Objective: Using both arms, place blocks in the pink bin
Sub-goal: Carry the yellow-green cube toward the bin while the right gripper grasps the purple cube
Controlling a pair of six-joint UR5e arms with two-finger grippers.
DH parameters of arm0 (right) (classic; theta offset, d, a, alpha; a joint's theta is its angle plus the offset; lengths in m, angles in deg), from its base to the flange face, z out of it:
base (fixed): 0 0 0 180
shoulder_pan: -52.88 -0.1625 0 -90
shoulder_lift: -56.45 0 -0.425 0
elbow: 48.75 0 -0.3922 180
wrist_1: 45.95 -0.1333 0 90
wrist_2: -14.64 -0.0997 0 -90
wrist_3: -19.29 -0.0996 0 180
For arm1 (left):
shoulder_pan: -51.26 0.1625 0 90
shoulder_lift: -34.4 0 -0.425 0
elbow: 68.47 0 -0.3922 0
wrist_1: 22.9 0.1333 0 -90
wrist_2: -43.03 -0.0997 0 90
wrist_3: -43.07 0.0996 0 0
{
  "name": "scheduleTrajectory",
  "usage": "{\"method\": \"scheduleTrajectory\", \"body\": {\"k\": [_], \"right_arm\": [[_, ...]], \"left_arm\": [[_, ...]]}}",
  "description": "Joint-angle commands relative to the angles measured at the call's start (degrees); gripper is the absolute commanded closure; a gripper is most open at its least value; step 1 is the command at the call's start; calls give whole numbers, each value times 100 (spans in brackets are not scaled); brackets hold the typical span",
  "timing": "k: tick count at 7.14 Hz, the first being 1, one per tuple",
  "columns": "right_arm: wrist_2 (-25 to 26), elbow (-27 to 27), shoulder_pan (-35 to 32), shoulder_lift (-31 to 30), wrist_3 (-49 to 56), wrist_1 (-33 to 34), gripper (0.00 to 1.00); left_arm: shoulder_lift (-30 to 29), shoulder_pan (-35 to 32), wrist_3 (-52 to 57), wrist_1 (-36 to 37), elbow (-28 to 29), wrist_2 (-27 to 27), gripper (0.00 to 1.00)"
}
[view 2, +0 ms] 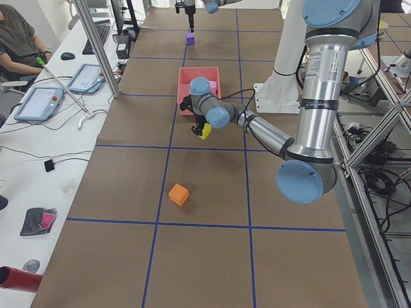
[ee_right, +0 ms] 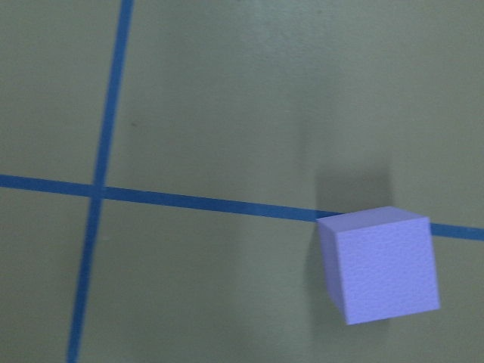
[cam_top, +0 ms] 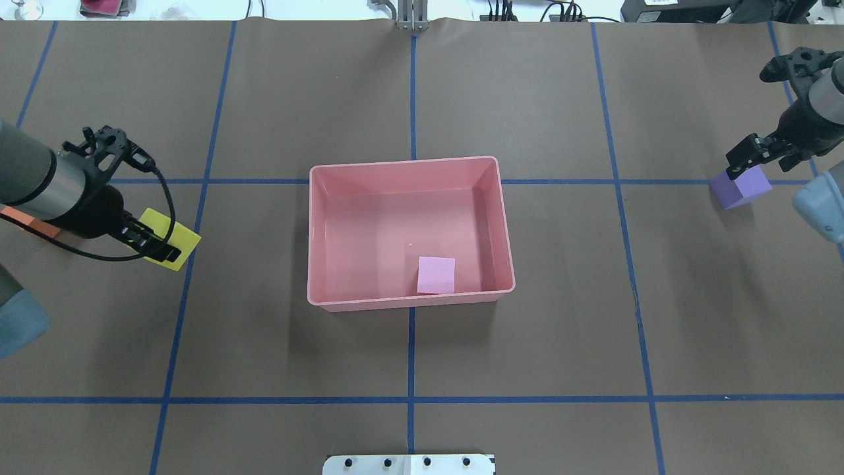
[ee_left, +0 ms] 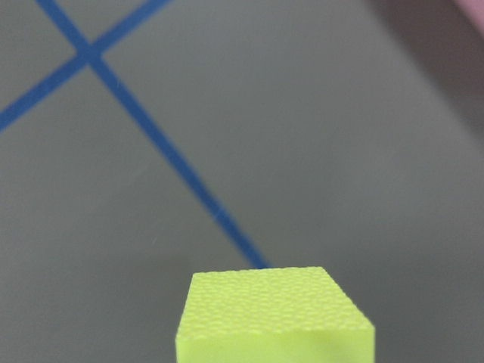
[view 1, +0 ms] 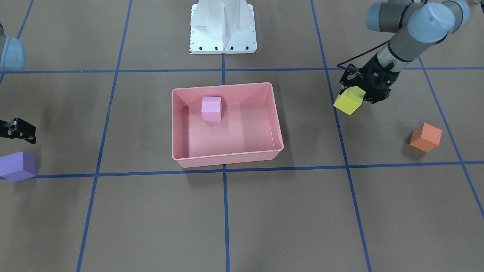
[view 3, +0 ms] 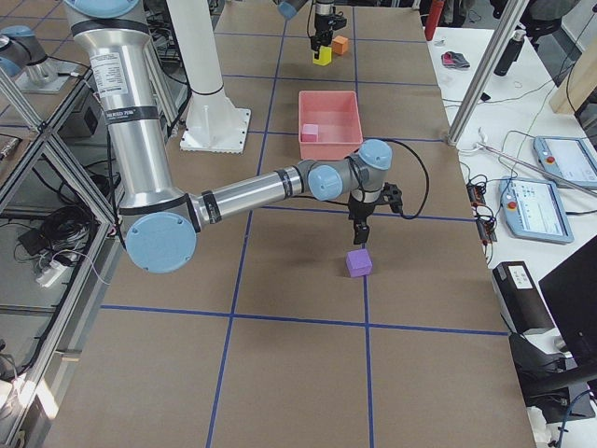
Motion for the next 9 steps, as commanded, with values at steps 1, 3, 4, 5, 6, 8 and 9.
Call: {"method": "scheduleTrajectory", "body": {"k": [1, 3, 4, 5, 6, 8, 9], "right_arm": [[19, -750, -76, -4, 372, -622, 2], [27, -1497, -6, 232, 364, -1240, 2], [36, -1553, 108, 251, 355, -1285, 2], [36, -1553, 152, 260, 312, -1329, 2], [-16, -1536, 162, 356, 294, -1338, 2], [-17, -1509, 170, 357, 311, -1338, 2], [-8, -1509, 249, 366, 302, -1347, 4]], "left_arm": [[-1257, -7, -997, 1163, -278, -14, 100], [-1875, 63, -1370, 1218, 107, -40, 100], [-2278, 176, -1555, 1218, 440, -57, 100], [-2369, 238, -1635, 1218, 496, -58, 100], [-2379, 239, -1653, 1218, 487, -66, 100], [-2379, 248, -1653, 1244, 479, -110, 100], [-2379, 265, -1662, 1244, 479, -110, 100]]}}
